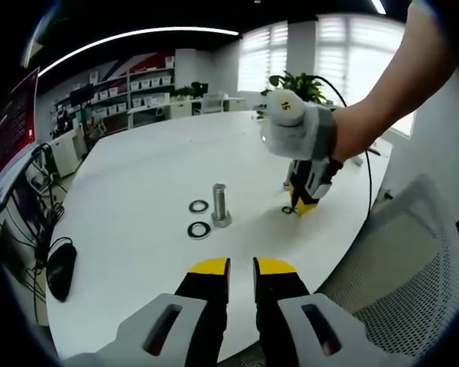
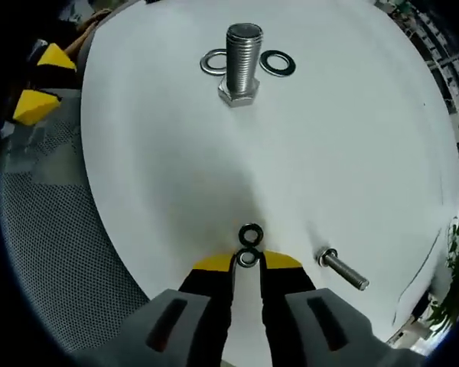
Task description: Place the washer onto the threaded stud by aligning its center hole with the stud, sliding it down to the base, and recovering from edge contact or off-axis alignment until the washer reaches the visible bottom stop.
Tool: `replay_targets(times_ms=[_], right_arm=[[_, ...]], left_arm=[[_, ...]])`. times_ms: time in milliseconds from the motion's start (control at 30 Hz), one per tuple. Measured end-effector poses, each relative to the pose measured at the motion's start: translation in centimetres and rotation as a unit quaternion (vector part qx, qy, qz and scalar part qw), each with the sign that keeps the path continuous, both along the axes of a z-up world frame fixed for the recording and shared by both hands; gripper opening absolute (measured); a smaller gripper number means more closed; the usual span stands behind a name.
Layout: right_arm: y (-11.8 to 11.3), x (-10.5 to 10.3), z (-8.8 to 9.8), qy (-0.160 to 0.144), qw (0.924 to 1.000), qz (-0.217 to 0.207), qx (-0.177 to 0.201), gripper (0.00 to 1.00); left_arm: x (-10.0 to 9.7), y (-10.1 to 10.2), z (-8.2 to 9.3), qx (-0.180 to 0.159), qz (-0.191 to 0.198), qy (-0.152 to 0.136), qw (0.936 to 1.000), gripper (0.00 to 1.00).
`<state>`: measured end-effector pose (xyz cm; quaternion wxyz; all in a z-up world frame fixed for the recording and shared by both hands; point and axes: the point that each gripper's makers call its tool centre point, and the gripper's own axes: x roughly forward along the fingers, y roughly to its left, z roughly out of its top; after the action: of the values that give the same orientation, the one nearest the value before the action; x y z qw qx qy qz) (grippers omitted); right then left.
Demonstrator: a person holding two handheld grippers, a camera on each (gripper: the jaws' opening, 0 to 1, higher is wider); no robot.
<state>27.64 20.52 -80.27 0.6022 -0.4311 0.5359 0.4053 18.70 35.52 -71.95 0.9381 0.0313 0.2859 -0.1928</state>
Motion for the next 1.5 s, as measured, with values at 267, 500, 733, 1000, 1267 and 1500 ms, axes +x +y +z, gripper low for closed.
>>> replay_targets(times_ms=[267,500,733,1000,1267,1500], right_arm=[[-0.3,0.0,0.3,-0.018,0.9957,-0.025,0.088,0.15],[-1.3,-0.1,0.2,-0.005,0.9958,-0.044,0.081,0.14],[-2.6,0.5,1.0,-0.009,0.9941,-0.066,0.085,0.14],[-3.4,3.1,3.2,-0.034,0.9905,-0.09,0.098,0.14],[-3.6,4.4,4.5,-0.051,0.9889,-0.093,0.104,0.14],[-3.7,5.2,5.6,-0.065,0.9867,-0.094,0.116,0.14]], left_arm=[[0.0,0.0,0.1,0.0,0.001,-0.003,1.0,0.1],[0.1,0.0,0.2,-0.002,0.0,-0.005,1.0,0.1],[0.1,0.0,0.2,-0.002,-0.001,-0.006,1.0,0.09],[0.0,-0.1,0.2,-0.002,-0.004,-0.006,1.0,0.09],[-0.1,-0.2,0.0,-0.002,-0.007,0.0,1.0,0.09],[-0.1,-0.1,-0.2,0.0,-0.008,0.003,1.0,0.09]])
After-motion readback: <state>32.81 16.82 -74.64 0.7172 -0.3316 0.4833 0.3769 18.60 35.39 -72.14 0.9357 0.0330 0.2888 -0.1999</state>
